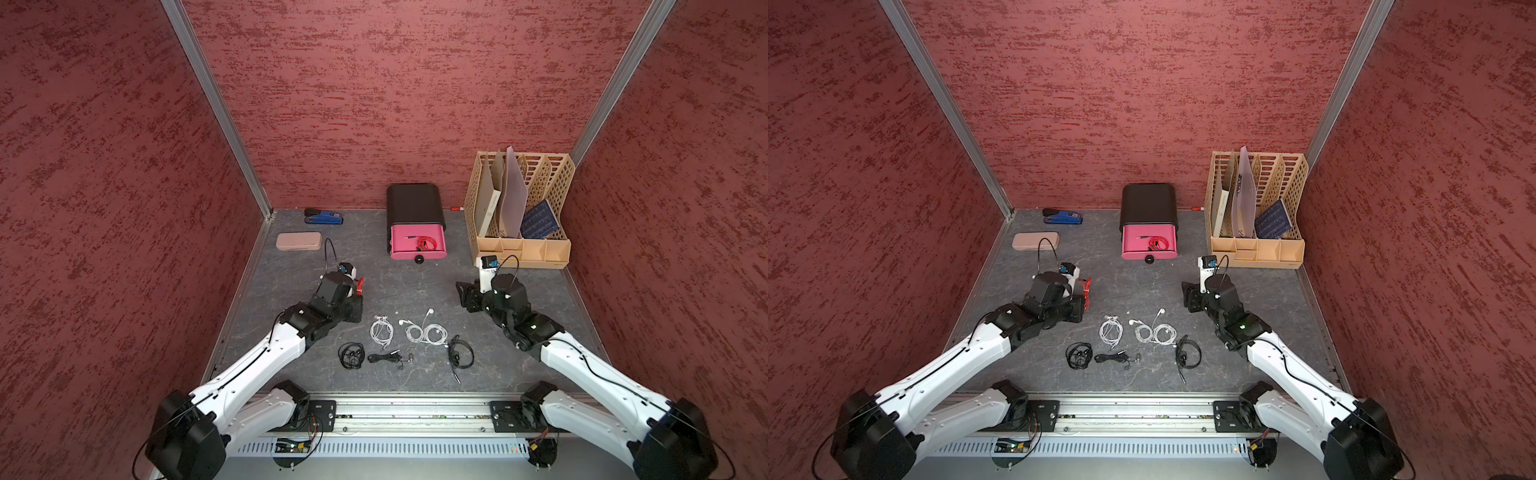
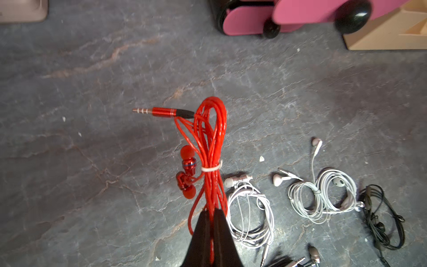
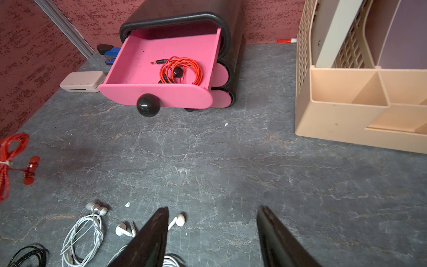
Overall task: Place the wired earphones into the drawer by color
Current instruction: Pick up the wired earphones from the center of the board, then place the wired earphones in the drawer.
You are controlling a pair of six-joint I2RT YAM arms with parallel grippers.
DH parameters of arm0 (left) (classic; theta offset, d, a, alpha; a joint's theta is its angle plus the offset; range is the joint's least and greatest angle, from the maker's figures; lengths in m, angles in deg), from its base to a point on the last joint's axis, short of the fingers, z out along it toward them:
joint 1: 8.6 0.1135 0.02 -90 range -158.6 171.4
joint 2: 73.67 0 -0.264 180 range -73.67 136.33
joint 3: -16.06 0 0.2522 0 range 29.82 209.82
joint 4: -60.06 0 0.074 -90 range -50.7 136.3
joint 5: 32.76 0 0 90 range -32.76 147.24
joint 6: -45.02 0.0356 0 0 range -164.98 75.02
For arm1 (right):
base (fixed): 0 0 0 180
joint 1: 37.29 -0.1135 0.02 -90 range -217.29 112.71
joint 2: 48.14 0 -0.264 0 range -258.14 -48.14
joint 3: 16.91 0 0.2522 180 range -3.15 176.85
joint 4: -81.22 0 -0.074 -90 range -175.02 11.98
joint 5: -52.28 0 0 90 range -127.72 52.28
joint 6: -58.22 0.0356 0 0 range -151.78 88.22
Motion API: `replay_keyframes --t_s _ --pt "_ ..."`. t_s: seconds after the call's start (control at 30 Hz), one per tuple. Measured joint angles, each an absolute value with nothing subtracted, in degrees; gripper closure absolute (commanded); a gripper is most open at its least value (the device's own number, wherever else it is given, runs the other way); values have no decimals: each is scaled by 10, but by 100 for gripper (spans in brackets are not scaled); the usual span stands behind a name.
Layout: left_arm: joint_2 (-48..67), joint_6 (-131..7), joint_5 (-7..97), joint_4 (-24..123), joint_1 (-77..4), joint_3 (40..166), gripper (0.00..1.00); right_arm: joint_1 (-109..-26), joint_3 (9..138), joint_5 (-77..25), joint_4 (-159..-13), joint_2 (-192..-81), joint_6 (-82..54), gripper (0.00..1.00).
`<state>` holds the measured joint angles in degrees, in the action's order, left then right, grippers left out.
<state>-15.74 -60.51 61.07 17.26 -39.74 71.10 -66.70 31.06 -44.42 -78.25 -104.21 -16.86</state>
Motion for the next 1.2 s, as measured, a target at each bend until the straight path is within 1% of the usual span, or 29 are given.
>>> replay_keyframes --t_s 0.3,0.6,0.97,1.2 --pt "-158 -515 578 199 -405 763 100 -667 311 -445 -783 -1039 -171 35" --pt "-110 -399 539 221 -423 835 100 -667 310 -446 -783 -1038 -172 35" --pt "8 -263 499 218 -428 957 100 -667 307 -449 -783 -1029 -173 35" --pt "123 -177 502 170 -428 1085 100 -667 306 -451 -783 -1017 -173 35"
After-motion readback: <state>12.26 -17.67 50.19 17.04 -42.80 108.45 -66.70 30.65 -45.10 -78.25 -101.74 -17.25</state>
